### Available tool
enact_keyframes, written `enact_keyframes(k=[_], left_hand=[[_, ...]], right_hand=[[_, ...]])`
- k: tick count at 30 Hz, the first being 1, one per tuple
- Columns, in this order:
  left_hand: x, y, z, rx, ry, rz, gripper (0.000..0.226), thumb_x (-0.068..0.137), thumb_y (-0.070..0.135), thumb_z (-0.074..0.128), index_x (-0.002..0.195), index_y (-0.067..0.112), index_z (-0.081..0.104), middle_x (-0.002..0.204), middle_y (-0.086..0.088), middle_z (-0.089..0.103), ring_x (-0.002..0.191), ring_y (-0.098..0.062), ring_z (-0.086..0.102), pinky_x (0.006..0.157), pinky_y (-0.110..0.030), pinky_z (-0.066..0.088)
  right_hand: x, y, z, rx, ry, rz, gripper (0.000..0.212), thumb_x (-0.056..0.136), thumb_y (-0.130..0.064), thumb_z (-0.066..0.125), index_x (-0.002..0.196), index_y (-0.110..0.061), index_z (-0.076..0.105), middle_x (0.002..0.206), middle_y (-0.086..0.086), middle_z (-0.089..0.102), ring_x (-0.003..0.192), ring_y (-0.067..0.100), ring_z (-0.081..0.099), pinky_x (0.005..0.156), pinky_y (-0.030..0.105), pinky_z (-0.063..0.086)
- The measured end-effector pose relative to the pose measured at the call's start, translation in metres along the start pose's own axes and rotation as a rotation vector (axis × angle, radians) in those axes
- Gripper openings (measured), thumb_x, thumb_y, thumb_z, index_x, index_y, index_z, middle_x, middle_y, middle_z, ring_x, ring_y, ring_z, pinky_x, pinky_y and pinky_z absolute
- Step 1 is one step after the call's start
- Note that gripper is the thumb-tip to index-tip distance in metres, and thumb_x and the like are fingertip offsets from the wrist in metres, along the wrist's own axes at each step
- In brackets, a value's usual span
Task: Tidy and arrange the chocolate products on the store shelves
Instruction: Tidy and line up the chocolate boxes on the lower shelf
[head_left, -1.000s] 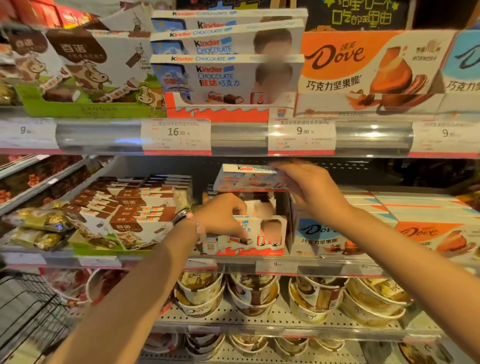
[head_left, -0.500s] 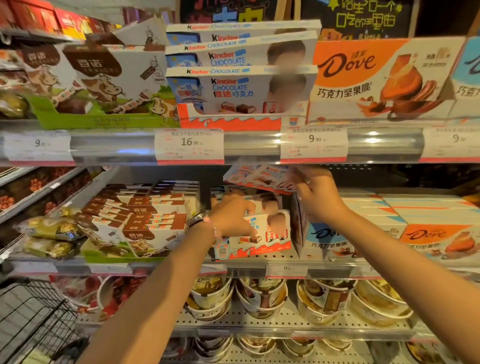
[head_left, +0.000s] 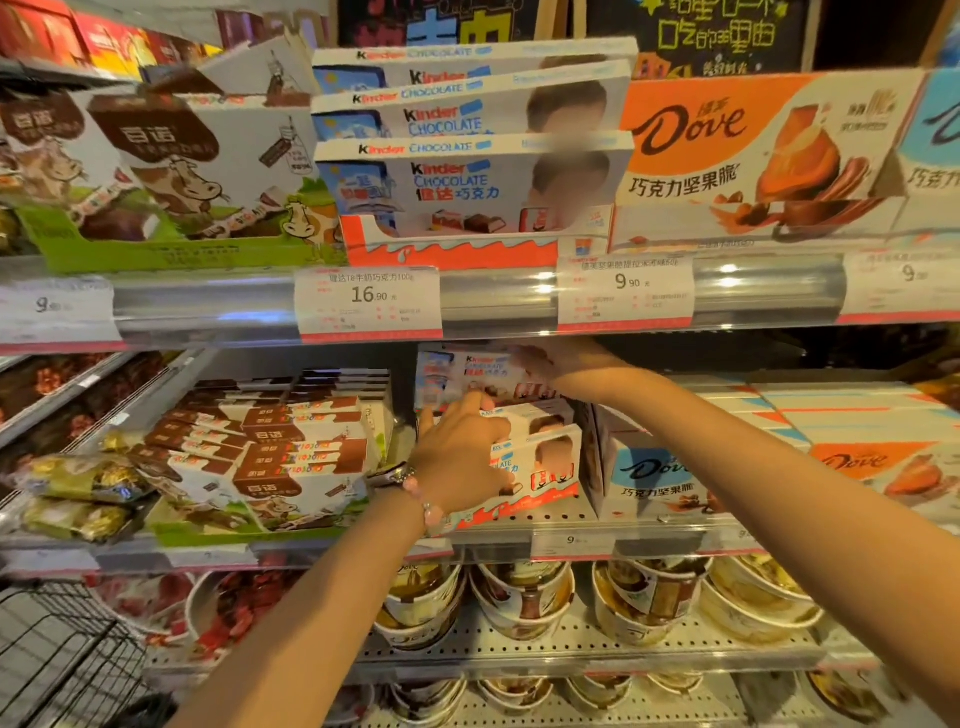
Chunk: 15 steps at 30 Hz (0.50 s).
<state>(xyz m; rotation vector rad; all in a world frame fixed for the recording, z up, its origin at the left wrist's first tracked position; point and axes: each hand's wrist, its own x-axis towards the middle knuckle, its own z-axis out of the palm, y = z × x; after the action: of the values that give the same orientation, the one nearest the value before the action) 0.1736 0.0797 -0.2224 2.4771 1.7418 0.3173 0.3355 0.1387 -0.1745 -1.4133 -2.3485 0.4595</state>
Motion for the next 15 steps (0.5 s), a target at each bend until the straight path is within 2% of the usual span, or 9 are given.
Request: enact_keyframes(k=[4, 7, 10, 13, 15], left_hand=[[-0.002, -0.003, 0.001, 0.000, 0.049, 0.014, 0.039, 0.081, 0.042, 0.064, 0.116, 0.023, 0.059, 0.139, 0.007, 0.032, 0.128, -0.015, 0.026, 0.108, -0.037, 0.018], [-0.004, -0.005, 0.001, 0.031, 0.069, 0.020, 0.040, 0.081, 0.043, 0.064, 0.117, 0.024, 0.058, 0.141, 0.008, 0.034, 0.130, -0.014, 0.022, 0.108, -0.038, 0.017], [-0.007, -0.006, -0.001, 0.033, 0.069, 0.025, 0.036, 0.082, 0.040, 0.065, 0.114, 0.024, 0.060, 0.142, 0.010, 0.035, 0.131, -0.013, 0.022, 0.108, -0.037, 0.016], [-0.008, -0.007, -0.004, 0.006, 0.088, 0.009, 0.031, 0.081, 0.038, 0.065, 0.110, 0.026, 0.061, 0.141, 0.013, 0.038, 0.130, -0.011, 0.026, 0.107, -0.033, 0.016], [-0.009, -0.008, -0.006, -0.029, 0.099, -0.012, 0.029, 0.081, 0.036, 0.066, 0.106, 0.024, 0.062, 0.138, 0.013, 0.043, 0.128, -0.010, 0.031, 0.106, -0.032, 0.020]], right_hand=[[0.013, 0.002, 0.003, -0.083, -0.191, -0.084, 0.034, 0.101, -0.016, 0.040, 0.132, -0.013, 0.053, 0.134, 0.005, 0.054, 0.120, 0.020, 0.051, 0.089, 0.019, 0.036], [0.024, 0.001, 0.006, -0.116, -0.237, -0.111, 0.032, 0.100, -0.015, 0.043, 0.128, -0.011, 0.057, 0.129, 0.007, 0.058, 0.115, 0.020, 0.055, 0.085, 0.019, 0.036], [0.033, -0.003, 0.010, -0.119, -0.282, -0.129, 0.031, 0.098, -0.014, 0.045, 0.127, -0.010, 0.057, 0.126, 0.007, 0.060, 0.112, 0.020, 0.056, 0.089, 0.022, 0.041], [0.035, 0.001, 0.017, -0.113, -0.336, -0.134, 0.031, 0.096, -0.011, 0.048, 0.126, -0.010, 0.057, 0.123, 0.009, 0.061, 0.110, 0.022, 0.057, 0.095, 0.028, 0.044], [0.031, 0.006, 0.019, -0.109, -0.364, -0.136, 0.032, 0.096, -0.011, 0.049, 0.127, -0.010, 0.056, 0.125, 0.005, 0.060, 0.111, 0.018, 0.056, 0.094, 0.025, 0.041]])
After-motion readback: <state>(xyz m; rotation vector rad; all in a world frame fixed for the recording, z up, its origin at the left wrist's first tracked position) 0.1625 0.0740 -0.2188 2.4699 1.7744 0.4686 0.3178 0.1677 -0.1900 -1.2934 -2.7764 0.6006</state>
